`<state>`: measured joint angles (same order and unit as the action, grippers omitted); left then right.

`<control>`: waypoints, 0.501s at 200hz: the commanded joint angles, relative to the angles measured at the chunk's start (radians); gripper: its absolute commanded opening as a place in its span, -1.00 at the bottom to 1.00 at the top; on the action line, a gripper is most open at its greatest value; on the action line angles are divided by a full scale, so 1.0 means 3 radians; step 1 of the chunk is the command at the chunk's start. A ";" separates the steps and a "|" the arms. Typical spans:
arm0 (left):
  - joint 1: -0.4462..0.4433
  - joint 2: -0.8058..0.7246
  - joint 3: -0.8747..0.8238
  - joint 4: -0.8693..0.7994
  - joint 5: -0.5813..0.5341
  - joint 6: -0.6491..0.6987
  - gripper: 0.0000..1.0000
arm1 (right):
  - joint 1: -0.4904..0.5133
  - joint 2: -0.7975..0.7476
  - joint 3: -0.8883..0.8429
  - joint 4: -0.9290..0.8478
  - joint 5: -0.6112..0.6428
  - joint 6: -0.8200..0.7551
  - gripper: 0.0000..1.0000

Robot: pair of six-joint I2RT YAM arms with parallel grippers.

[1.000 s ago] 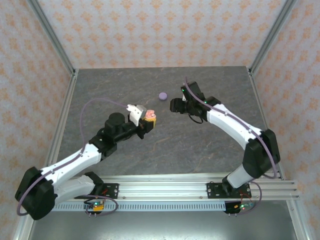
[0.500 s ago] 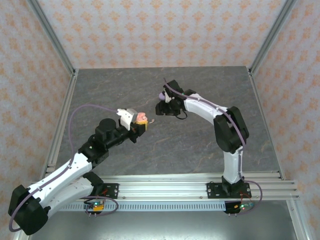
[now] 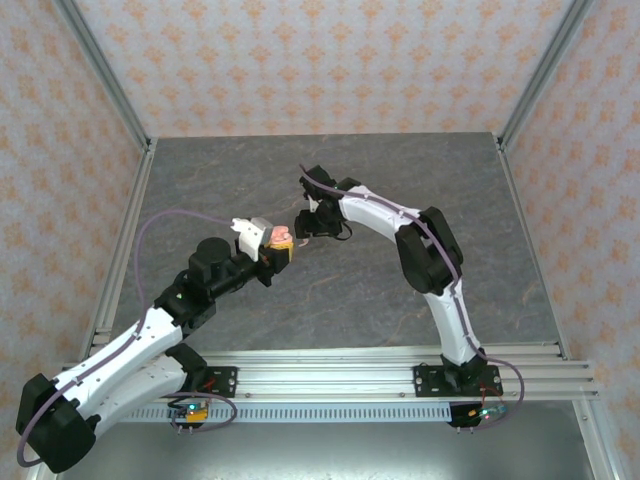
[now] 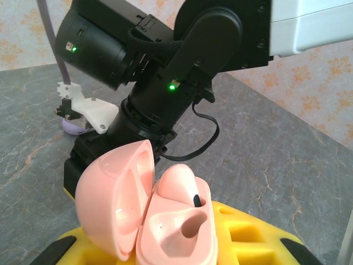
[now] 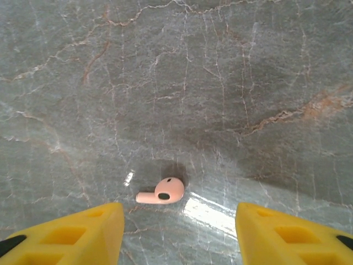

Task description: Insert the wireless bluetooth earbuds into the charging case

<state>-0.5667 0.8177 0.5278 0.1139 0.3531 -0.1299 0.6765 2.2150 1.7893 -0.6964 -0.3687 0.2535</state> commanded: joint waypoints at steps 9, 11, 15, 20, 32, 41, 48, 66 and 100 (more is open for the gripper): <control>0.0031 -0.0052 -0.0041 -0.0011 -0.0053 -0.0014 -0.85 | 0.0051 0.0149 0.0213 -0.0274 0.0210 0.0082 0.11; 0.0030 -0.0055 -0.0039 -0.0011 -0.0050 -0.0016 -0.84 | 0.0052 0.0158 0.0224 -0.0280 0.0212 0.0084 0.10; 0.0036 -0.0054 -0.0036 -0.0016 -0.0056 -0.0021 -0.84 | 0.0058 0.0179 0.0243 -0.0300 0.0213 0.0084 0.09; 0.0034 -0.0055 -0.0037 -0.0014 -0.0050 -0.0019 -0.85 | 0.0060 0.0198 0.0264 -0.0323 0.0227 0.0084 0.08; 0.0036 -0.0056 -0.0041 -0.0011 -0.0051 -0.0022 -0.85 | 0.0081 0.0243 0.0318 -0.0352 0.0232 0.0069 0.07; 0.0035 -0.0057 -0.0041 -0.0011 -0.0054 -0.0025 -0.84 | 0.0087 0.0277 0.0347 -0.0377 0.0228 0.0067 0.07; 0.0038 -0.0057 -0.0046 -0.0007 -0.0052 -0.0025 -0.84 | 0.0100 0.0300 0.0373 -0.0383 0.0227 0.0063 0.07; 0.0038 -0.0057 -0.0051 -0.0009 -0.0047 -0.0030 -0.84 | 0.0112 0.0369 0.0439 -0.0435 0.0264 0.0066 0.06; 0.0037 -0.0072 -0.0066 -0.0012 -0.0055 -0.0031 -0.84 | 0.0156 0.0491 0.0574 -0.0566 0.0406 0.0061 -0.02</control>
<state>-0.5667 0.8177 0.5220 0.1116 0.3531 -0.1307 0.7078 2.3219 1.9167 -0.8017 -0.3084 0.2680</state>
